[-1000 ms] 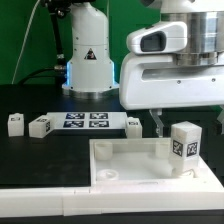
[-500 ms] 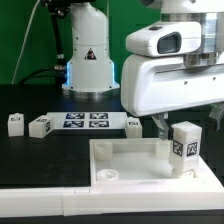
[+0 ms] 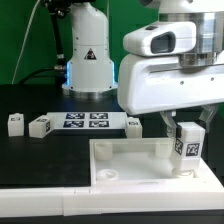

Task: Assemble one leg

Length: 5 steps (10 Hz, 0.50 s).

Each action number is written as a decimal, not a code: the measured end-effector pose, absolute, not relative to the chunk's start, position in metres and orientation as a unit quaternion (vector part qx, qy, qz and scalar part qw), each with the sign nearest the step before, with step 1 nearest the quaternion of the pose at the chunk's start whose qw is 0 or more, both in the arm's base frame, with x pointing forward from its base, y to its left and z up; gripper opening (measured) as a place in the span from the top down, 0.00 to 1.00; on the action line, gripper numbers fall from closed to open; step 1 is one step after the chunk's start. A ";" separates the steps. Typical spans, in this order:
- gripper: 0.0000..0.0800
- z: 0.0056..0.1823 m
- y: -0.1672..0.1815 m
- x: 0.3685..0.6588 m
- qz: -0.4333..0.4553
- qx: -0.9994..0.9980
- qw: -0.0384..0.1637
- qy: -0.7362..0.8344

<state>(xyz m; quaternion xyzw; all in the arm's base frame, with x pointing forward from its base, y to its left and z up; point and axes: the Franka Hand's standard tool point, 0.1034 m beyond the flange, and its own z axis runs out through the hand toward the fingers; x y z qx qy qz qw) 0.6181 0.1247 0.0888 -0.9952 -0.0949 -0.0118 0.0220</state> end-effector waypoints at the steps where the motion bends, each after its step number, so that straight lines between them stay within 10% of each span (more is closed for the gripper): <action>1: 0.63 0.088 0.122 0.620 -0.027 -0.999 0.029 -0.004; 5: 0.63 0.086 0.117 0.621 -0.036 -0.952 0.054 0.298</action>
Offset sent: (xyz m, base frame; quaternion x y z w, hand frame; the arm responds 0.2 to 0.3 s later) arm -0.0079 -0.0110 -0.0075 0.0117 0.0263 0.3952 0.9182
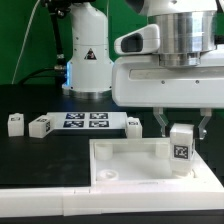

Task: Assemble one leg

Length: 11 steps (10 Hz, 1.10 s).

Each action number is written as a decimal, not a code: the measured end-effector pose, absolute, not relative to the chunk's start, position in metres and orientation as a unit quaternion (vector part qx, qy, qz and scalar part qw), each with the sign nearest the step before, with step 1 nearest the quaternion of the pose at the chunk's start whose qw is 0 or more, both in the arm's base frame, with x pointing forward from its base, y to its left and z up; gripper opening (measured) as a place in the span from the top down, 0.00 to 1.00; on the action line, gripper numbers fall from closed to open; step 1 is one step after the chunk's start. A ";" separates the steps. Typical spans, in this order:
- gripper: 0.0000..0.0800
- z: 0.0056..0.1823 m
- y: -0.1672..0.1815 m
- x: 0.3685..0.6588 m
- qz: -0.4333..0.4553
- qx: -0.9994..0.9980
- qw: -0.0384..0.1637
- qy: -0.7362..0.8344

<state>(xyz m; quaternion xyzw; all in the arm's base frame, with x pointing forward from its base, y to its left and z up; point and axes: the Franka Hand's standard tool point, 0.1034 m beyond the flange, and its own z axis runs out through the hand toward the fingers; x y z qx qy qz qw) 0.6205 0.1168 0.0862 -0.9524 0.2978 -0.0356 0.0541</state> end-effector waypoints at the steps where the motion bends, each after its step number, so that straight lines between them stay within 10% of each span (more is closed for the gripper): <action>1: 0.63 0.086 0.116 0.621 -0.032 -0.931 0.062 0.359; 7: 0.63 0.084 0.125 0.620 -0.012 -0.820 0.078 0.566; 8: 0.36 0.084 0.126 0.620 -0.014 -0.836 0.077 0.543; 11: 0.19 0.086 0.127 0.622 -0.022 -0.915 0.072 0.396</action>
Offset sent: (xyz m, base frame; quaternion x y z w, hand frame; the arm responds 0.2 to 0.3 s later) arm 0.0051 0.0082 -0.0099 0.0076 0.0162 0.3277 0.9446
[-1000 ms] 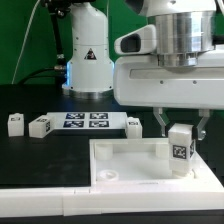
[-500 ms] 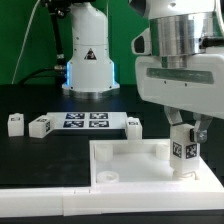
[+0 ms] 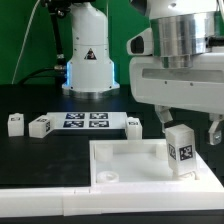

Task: Assemble one leg

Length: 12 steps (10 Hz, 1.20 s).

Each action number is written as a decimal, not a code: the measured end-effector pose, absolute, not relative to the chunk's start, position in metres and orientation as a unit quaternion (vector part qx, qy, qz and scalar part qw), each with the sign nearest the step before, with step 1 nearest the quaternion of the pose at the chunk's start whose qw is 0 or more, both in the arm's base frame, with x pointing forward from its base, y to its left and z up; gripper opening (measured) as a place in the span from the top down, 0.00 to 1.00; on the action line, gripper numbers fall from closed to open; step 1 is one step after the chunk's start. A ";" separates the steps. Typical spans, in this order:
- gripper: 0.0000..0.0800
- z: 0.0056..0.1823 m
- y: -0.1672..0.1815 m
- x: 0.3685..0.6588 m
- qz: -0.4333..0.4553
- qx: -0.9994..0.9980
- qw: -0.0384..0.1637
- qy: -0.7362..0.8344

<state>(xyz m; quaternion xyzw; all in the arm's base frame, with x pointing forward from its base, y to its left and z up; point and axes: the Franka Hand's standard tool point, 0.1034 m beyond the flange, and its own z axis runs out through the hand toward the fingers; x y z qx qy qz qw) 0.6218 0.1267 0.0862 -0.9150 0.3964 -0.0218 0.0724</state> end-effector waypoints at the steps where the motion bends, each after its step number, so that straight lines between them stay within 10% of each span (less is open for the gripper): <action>1: 0.19 0.086 0.126 0.622 -0.027 -0.942 0.069 0.326; 10: 0.19 0.087 0.120 0.626 -0.051 -0.994 0.047 -0.084; 12: 0.53 0.087 0.120 0.626 -0.051 -0.994 0.047 -0.084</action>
Offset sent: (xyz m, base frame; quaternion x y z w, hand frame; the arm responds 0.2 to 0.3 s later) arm 0.0035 0.0006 0.0014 -0.0015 -0.0025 -0.2155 0.9765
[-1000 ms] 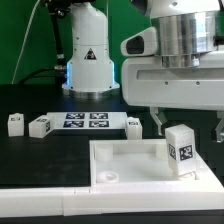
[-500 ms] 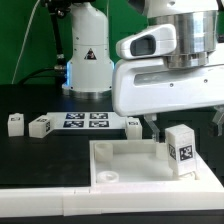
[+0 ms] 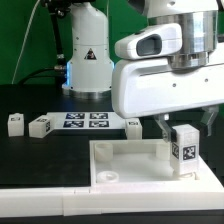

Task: Assemble one leg

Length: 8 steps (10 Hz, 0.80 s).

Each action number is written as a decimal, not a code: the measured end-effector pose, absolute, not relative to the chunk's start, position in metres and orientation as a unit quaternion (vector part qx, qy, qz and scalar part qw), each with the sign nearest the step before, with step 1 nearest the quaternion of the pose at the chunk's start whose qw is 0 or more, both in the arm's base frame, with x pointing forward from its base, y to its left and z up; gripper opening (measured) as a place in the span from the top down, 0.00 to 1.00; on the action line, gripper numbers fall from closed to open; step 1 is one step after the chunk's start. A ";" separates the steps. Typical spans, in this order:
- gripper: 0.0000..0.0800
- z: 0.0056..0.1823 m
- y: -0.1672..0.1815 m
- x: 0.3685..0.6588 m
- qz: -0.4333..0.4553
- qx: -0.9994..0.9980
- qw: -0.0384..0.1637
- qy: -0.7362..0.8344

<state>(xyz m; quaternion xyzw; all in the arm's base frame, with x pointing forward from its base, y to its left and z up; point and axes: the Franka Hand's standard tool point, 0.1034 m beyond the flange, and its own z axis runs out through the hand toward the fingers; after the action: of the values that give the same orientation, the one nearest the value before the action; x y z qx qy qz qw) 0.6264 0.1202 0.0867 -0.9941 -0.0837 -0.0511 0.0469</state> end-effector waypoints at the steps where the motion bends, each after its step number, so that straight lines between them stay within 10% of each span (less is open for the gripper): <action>1: 0.64 0.087 0.119 0.627 -0.051 -0.994 0.047 -0.083; 8: 0.64 0.085 0.115 0.627 -0.038 -0.955 0.062 0.288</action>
Offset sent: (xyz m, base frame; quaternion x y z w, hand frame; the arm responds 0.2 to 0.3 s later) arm 0.0000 0.0000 0.0000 0.0000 0.0000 0.0899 0.9960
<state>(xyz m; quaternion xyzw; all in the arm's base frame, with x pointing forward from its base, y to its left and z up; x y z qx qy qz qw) 0.6266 0.1151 0.0851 -0.9548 0.2881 -0.0377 0.0622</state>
